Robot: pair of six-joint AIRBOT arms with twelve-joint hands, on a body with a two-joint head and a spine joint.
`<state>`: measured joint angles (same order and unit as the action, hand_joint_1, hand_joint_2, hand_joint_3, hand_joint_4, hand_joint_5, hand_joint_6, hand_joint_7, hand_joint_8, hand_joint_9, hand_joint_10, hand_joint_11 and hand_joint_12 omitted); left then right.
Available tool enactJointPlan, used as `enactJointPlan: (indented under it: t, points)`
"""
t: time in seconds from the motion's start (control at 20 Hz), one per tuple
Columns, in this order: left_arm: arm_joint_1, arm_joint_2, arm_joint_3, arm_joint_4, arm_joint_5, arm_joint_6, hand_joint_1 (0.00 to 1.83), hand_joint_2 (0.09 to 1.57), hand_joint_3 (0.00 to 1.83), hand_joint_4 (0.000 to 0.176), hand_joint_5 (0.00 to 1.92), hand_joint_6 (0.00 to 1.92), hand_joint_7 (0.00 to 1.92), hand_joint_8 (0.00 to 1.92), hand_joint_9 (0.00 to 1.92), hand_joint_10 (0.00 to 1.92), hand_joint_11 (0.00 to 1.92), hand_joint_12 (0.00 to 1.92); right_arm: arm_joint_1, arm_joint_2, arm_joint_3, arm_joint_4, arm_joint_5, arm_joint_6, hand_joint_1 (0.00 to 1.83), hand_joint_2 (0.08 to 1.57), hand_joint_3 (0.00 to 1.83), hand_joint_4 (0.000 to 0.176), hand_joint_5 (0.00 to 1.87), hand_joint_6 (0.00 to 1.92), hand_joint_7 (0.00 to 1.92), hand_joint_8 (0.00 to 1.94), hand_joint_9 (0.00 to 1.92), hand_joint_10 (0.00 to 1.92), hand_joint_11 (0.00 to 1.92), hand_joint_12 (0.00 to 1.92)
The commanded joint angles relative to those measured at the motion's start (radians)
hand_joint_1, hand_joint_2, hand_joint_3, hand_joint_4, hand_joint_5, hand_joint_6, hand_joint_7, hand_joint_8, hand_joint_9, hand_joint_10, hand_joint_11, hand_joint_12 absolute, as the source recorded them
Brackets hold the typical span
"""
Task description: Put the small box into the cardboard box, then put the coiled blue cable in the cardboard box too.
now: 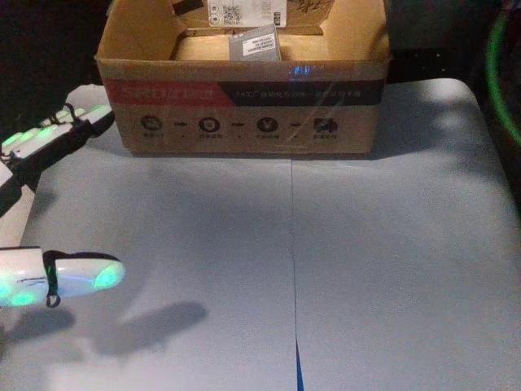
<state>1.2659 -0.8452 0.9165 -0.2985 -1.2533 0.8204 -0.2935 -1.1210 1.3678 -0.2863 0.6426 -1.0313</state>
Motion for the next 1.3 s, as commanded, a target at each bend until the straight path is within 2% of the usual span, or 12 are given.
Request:
enactJointPlan:
  t: [0.0, 0.05, 0.1, 0.15, 0.2, 0.5, 0.55, 0.6, 0.65, 0.75, 0.9, 1.25]
  points:
    - [-0.013, 0.001, 0.007, 0.005, -0.109, -0.008, 0.68, 0.85, 0.0, 0.159, 0.13, 0.01, 0.05, 0.0, 0.03, 0.01, 0.09, 0.03, 0.021, -0.024, 0.027, 0.052, 0.062, 0.002, 1.26, 1.08, 0.0, 0.0, 0.97, 0.82, 1.19, 0.88, 1.23, 1.06, 1.12, 1.43]
    - [-0.014, 0.001, 0.008, 0.006, -0.107, -0.011, 0.7, 0.84, 0.0, 0.159, 0.13, 0.01, 0.04, 0.0, 0.01, 0.0, 0.07, 0.02, 0.023, -0.074, 0.078, 0.071, 0.02, 0.002, 1.3, 1.05, 0.0, 0.0, 1.03, 0.71, 1.26, 0.71, 1.36, 0.72, 1.2, 1.24]
    - [-0.015, 0.001, 0.009, 0.007, -0.106, -0.011, 0.68, 0.84, 0.0, 0.161, 0.13, 0.01, 0.04, 0.0, 0.01, 0.0, 0.05, 0.02, 0.05, -0.104, 0.12, 0.077, -0.021, 0.002, 1.21, 1.06, 0.0, 0.0, 1.09, 0.76, 1.28, 0.67, 1.35, 0.9, 1.21, 1.36]
    - [-0.016, 0.001, 0.011, 0.008, -0.106, -0.011, 0.67, 0.83, 0.0, 0.167, 0.13, 0.01, 0.04, 0.0, 0.0, 0.0, 0.07, 0.02, 0.059, -0.137, 0.16, 0.078, -0.059, 0.002, 1.18, 1.09, 0.0, 0.0, 1.02, 0.9, 1.13, 1.18, 1.14, 1.5, 1.09, 1.78]
    - [-0.019, 0.0, 0.012, 0.012, -0.104, -0.011, 0.67, 0.83, 0.0, 0.165, 0.13, 0.0, 0.04, 0.0, 0.01, 0.0, 0.08, 0.03, 0.065, -0.177, 0.204, 0.081, -0.097, 0.002, 1.17, 1.11, 0.0, 0.0, 0.99, 0.96, 1.04, 1.62, 1.11, 1.86, 1.15, 1.92]
    - [-0.027, -0.002, 0.013, 0.016, -0.092, -0.012, 0.66, 0.84, 0.0, 0.157, 0.11, 0.0, 0.04, 0.0, 0.01, 0.0, 0.1, 0.03, 0.067, -0.181, 0.219, 0.081, -0.108, 0.002, 1.15, 1.11, 0.0, 0.0, 0.97, 0.98, 0.93, 1.49, 1.02, 1.81, 1.08, 1.92]
    - [-0.027, -0.003, 0.013, 0.016, -0.092, -0.012, 0.67, 0.85, 0.0, 0.152, 0.12, 0.0, 0.04, 0.0, 0.02, 0.0, 0.09, 0.03, 0.067, -0.177, 0.216, 0.08, -0.108, 0.002, 0.97, 1.02, 0.0, 0.0, 0.74, 0.18, 0.79, 1.07, 0.81, 1.48, 0.79, 1.81]
    - [-0.027, -0.003, 0.012, 0.016, -0.092, -0.012, 0.66, 0.84, 0.0, 0.15, 0.12, 0.0, 0.04, 0.0, 0.02, 0.0, 0.1, 0.03, 0.067, -0.175, 0.211, 0.08, -0.107, 0.002, 0.89, 1.01, 0.0, 0.0, 0.65, 0.05, 0.7, 0.75, 0.69, 1.2, 0.61, 1.58]
    - [-0.027, -0.003, 0.013, 0.016, -0.092, -0.012, 0.66, 0.84, 0.0, 0.147, 0.12, 0.0, 0.04, 0.0, 0.02, 0.0, 0.08, 0.03, 0.067, -0.172, 0.206, 0.076, -0.106, 0.002, 0.58, 0.98, 0.0, 0.076, 0.26, 0.0, 0.43, 0.15, 0.43, 0.55, 0.25, 1.24]
    - [-0.027, -0.006, 0.015, 0.016, -0.091, -0.012, 0.66, 0.84, 0.0, 0.148, 0.12, 0.0, 0.05, 0.0, 0.03, 0.0, 0.1, 0.03, 0.067, -0.17, 0.202, 0.065, -0.104, 0.002, 0.49, 0.91, 0.0, 0.132, 0.01, 0.0, 0.18, 0.01, 0.26, 0.05, 0.0, 0.94]
    - [-0.027, -0.007, 0.015, 0.016, -0.089, -0.012, 0.67, 0.84, 0.0, 0.159, 0.13, 0.0, 0.05, 0.0, 0.03, 0.01, 0.1, 0.03, 0.067, -0.164, 0.191, 0.05, -0.103, 0.002, 0.52, 0.83, 0.0, 0.176, 0.0, 0.0, 0.0, 0.0, 0.03, 0.01, 0.0, 0.03]
    - [-0.027, -0.01, 0.017, 0.016, -0.086, -0.012, 0.67, 0.82, 0.0, 0.15, 0.15, 0.0, 0.06, 0.0, 0.04, 0.0, 0.09, 0.02, 0.067, -0.132, 0.161, 0.046, -0.078, 0.002, 0.62, 0.83, 0.0, 0.176, 0.0, 0.0, 0.0, 0.0, 0.05, 0.02, 0.0, 0.0]
